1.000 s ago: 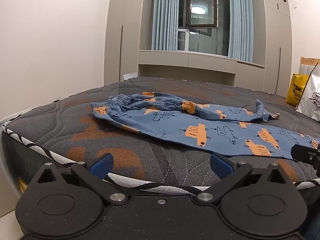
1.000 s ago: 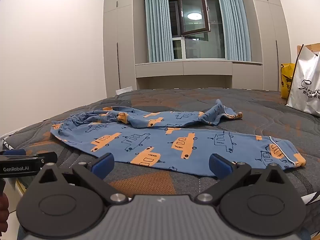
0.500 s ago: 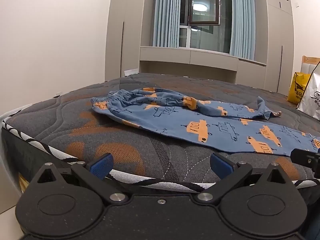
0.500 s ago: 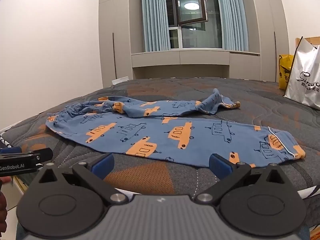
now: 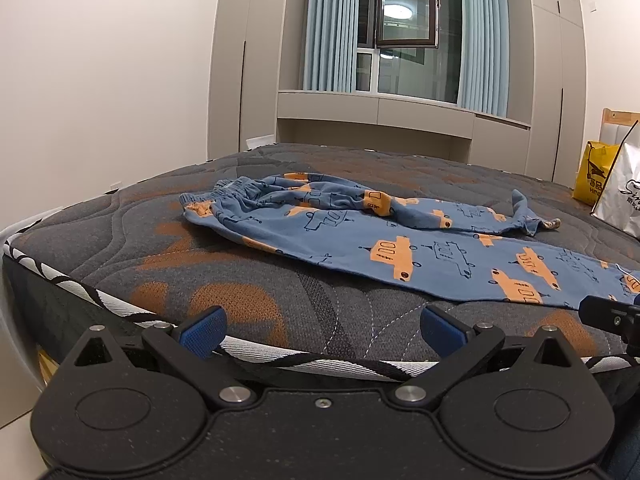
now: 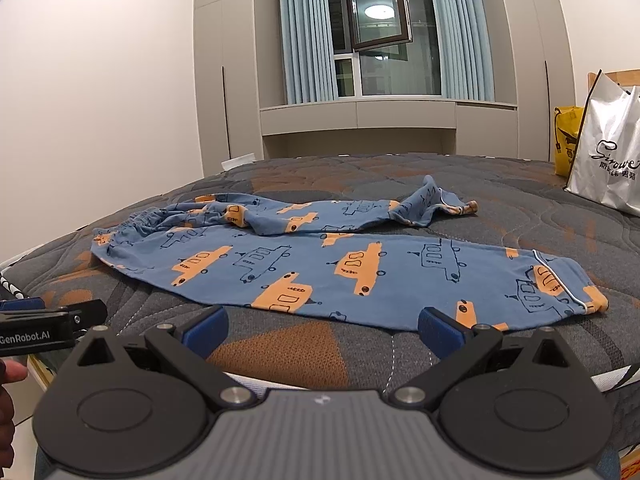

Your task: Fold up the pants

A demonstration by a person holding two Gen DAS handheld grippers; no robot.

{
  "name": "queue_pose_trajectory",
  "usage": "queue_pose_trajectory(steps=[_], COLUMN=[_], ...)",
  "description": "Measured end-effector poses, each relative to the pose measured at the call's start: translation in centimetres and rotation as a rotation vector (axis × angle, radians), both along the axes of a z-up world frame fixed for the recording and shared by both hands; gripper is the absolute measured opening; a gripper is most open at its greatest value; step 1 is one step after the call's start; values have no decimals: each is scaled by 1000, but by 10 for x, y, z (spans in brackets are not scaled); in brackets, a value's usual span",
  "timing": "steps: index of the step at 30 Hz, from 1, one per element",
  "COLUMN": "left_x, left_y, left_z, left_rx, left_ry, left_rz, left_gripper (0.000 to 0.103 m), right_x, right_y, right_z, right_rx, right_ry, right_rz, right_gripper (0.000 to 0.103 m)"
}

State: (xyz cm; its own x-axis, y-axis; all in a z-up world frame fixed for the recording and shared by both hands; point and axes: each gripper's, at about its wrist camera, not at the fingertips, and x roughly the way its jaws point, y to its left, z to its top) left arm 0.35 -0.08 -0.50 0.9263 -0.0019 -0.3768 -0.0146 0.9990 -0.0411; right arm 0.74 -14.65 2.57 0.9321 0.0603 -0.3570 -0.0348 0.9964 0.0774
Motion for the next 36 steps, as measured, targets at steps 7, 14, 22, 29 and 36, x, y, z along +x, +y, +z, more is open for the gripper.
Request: queue_pose_trajectory(steps=[7,14,22,29,36], left_x=[-1,-2,-2,-1,-1], left_y=[0,0,1,2,3], left_z=[0,-1,-1,-1,-1], left_rx=[-1,-2,4,6,3], left_ry=[-2,3,12,14,12], left_rz=[-1,0,7,18,16], left_gripper=[103,103,103,103,103], right_x=[0,-1,-3,-1,-1], right_y=[-1,-2,-4,-2,-2], right_z=[0,-1,-2,-2,-1], right_rx=[2,1,7,16,22], right_ry=[1,4,-1,5,-5], right_rz=[-3,-5,-4,-2,-8], right_gripper=[103,103,103,103,103])
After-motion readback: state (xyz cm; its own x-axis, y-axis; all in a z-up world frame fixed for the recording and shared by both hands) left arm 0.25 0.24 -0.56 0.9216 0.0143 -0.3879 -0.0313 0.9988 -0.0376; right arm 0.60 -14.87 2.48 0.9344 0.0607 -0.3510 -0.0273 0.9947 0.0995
